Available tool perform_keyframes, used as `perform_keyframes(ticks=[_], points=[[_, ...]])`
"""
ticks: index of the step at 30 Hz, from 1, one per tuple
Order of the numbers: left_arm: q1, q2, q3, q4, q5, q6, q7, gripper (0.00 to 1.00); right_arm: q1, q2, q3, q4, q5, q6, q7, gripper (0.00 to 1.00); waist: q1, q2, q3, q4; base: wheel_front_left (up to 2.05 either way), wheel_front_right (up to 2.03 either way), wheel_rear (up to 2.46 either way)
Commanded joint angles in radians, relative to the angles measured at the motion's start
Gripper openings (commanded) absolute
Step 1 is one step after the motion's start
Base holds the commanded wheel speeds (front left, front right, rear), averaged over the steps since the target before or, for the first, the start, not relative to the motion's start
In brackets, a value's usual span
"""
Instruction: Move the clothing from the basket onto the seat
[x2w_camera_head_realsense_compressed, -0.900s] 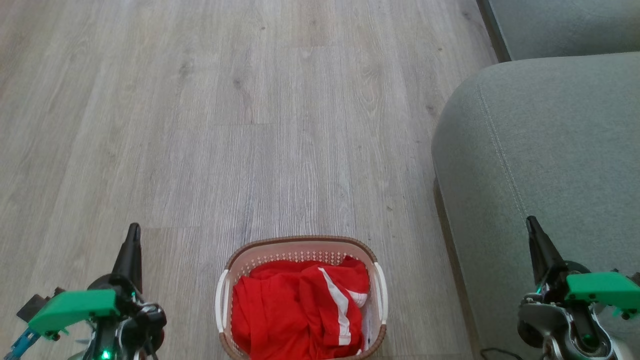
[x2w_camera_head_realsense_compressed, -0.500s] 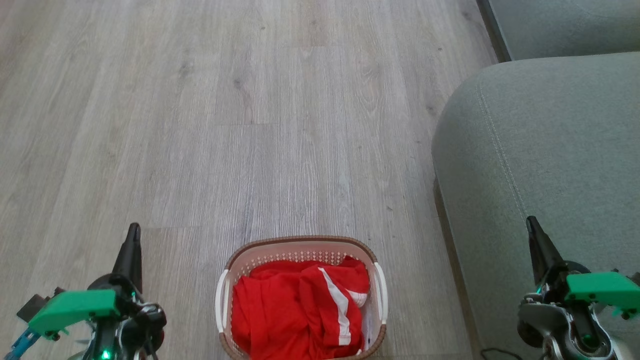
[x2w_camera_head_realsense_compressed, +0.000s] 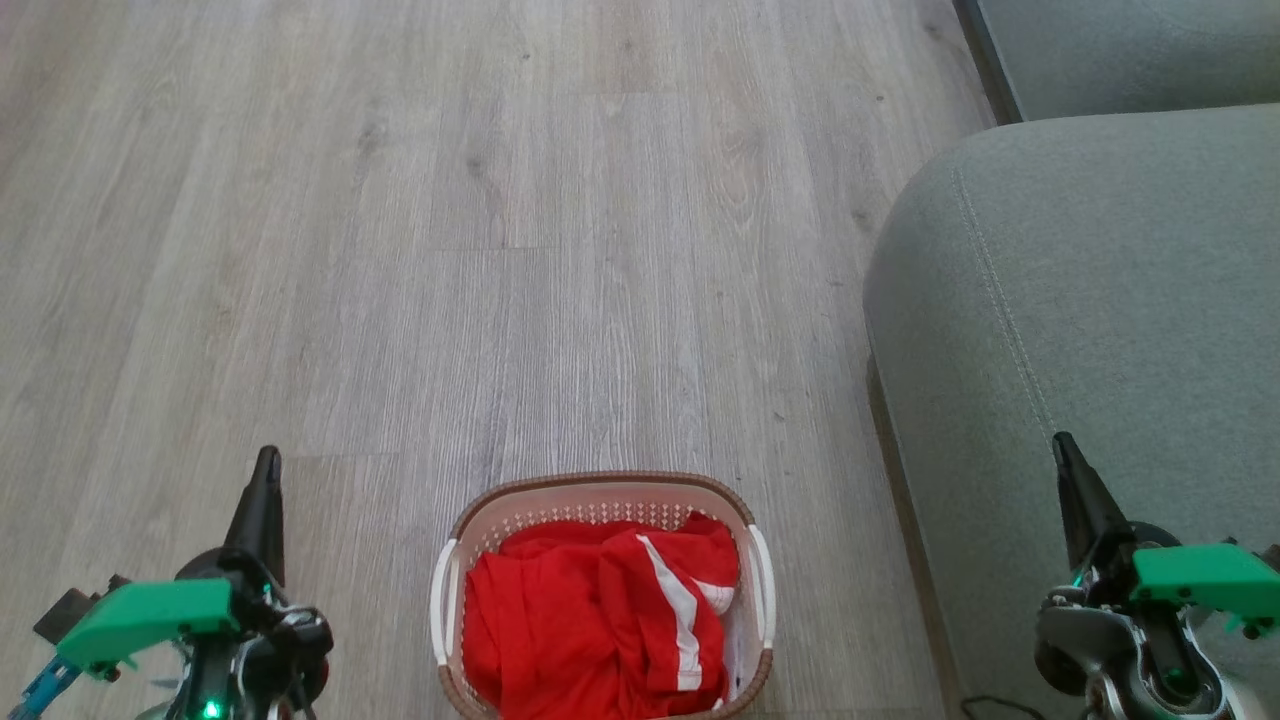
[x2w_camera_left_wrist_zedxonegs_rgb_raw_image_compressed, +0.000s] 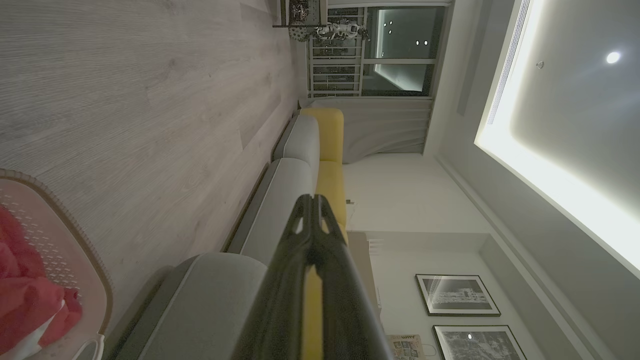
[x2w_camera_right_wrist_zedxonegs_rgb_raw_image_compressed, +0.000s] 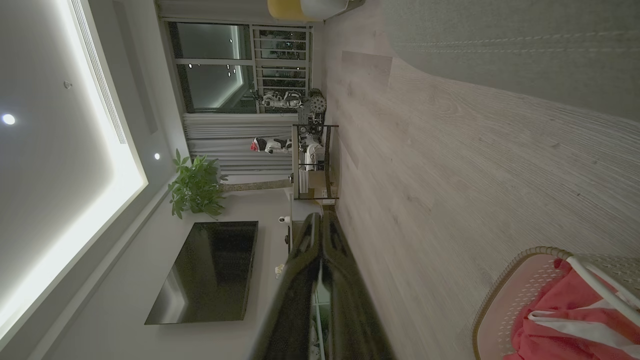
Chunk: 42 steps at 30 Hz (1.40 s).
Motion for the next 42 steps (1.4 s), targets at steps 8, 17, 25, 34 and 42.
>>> perform_keyframes(ticks=[8,17,25,34,42], points=[[0.015,-0.004,-0.003,0.035,0.001,0.001,-0.002,1.00,0.015,0.001,0.006,0.036,0.000,0.000,-0.001,1.00,0.0000,0.0000,0.000,0.000,0.00,0.00,0.00],[0.035,-0.005,-0.016,0.028,0.022,0.006,-0.029,1.00,0.020,0.002,0.036,0.047,-0.012,0.000,-0.028,1.00,0.0000,0.0000,-0.002,0.000,0.00,0.00,0.00],[0.038,-0.004,-0.026,-0.005,0.087,0.025,-0.053,1.00,0.015,0.002,0.047,0.037,-0.064,0.000,-0.052,1.00,0.0000,0.0000,-0.003,0.001,0.00,0.00,0.00],[0.043,-0.003,-0.043,-0.055,0.182,0.057,-0.079,1.00,0.014,0.001,0.063,0.004,-0.177,0.000,-0.078,1.00,0.0000,0.0000,-0.006,0.003,0.00,0.00,0.00],[0.050,-0.002,-0.064,-0.094,0.298,0.084,-0.102,1.00,0.015,0.001,0.085,-0.031,-0.299,0.000,-0.102,1.00,0.0000,0.0000,-0.008,0.005,0.00,0.00,0.00]])
